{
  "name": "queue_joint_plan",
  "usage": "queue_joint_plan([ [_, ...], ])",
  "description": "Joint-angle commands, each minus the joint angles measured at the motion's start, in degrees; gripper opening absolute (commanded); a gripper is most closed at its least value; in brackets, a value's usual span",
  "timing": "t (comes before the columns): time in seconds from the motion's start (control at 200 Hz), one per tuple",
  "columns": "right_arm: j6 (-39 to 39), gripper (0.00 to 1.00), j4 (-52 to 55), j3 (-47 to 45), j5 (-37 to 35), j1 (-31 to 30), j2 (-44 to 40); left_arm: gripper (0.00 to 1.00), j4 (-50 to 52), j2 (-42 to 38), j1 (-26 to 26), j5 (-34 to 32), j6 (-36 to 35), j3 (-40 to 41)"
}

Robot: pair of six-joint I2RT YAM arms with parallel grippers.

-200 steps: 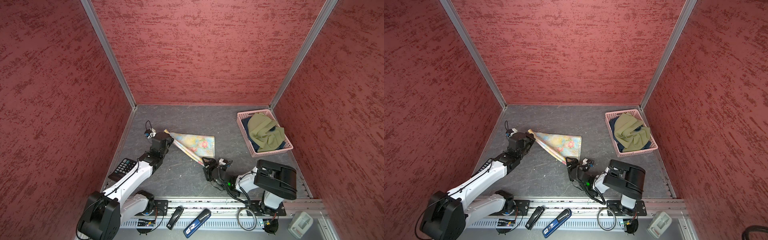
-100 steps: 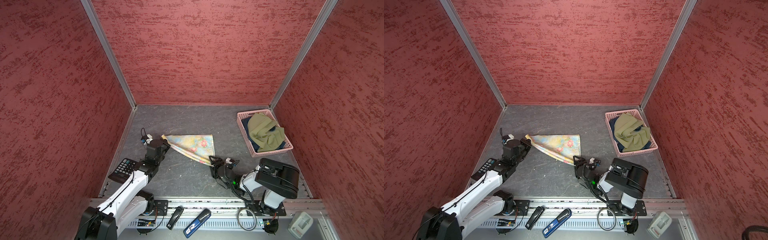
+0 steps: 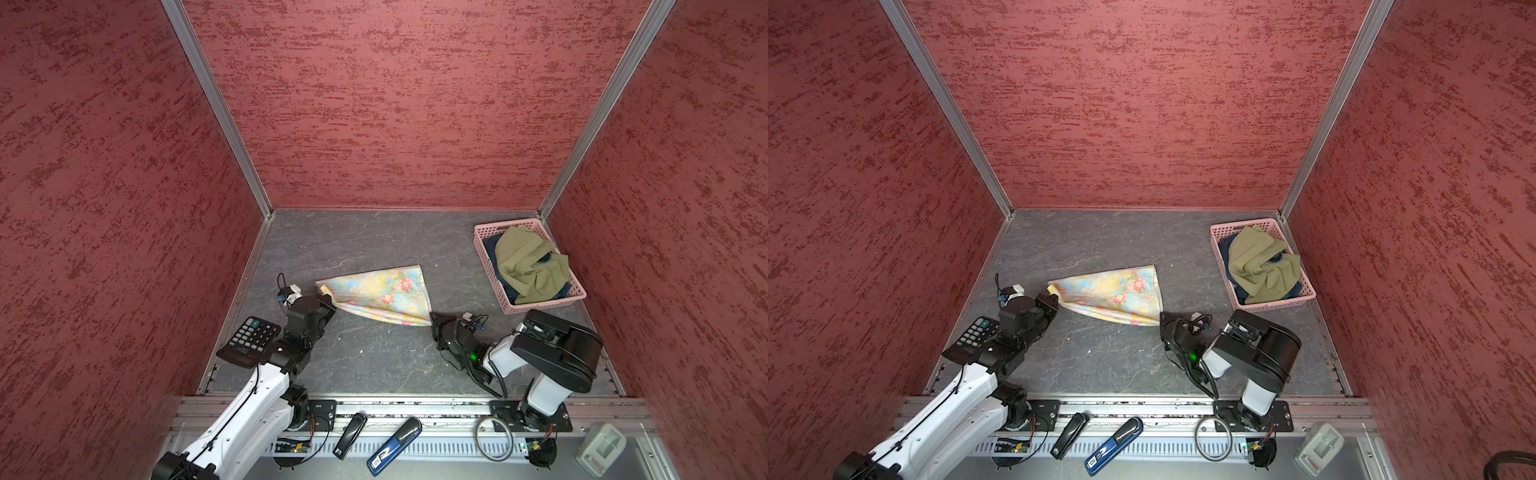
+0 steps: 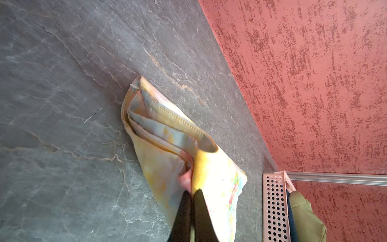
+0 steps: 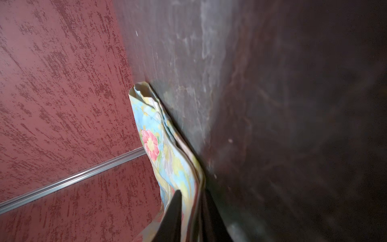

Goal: Fold and stack skirts
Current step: Rotate the skirt at the center of the table.

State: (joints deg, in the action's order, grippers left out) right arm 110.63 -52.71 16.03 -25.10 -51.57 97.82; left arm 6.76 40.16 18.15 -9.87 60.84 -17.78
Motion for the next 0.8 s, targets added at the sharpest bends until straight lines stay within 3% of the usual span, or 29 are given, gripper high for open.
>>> queue_joint_plan([
  [0.0,2.4,0.07,0.4,-0.1,2.1,2.8,-1.1,0.00,3.4,-1.6,-0.4,1.4,0.0,0.8],
  [0.06,-2.6,0.00,0.3,-0.1,4.0,4.9,-2.0,0.00,4.9,-2.6,-0.3,2.4,-0.2,1.2],
  [0.346,-27.1,0.00,10.0,1.4,6.8,11.2,-12.5,0.00,9.2,-1.9,-0.3,11.3,-2.6,1.5],
  [0.471,-35.3,0.00,15.6,1.5,6.5,14.0,-17.9,0.10,7.4,2.6,-0.2,15.2,-4.2,0.7],
  [0.591,-40.3,0.00,15.7,0.5,9.3,17.0,-18.6,0.28,7.7,8.3,0.2,16.8,-6.4,-1.1],
  [0.691,-44.0,0.00,13.5,-0.6,11.1,19.0,-17.5,0.62,11.0,11.0,-0.2,16.8,-8.4,-4.0],
  [0.791,-47.2,0.00,11.7,-1.2,13.0,21.5,-17.0,0.85,16.8,11.1,-1.1,15.2,-10.4,-7.8],
])
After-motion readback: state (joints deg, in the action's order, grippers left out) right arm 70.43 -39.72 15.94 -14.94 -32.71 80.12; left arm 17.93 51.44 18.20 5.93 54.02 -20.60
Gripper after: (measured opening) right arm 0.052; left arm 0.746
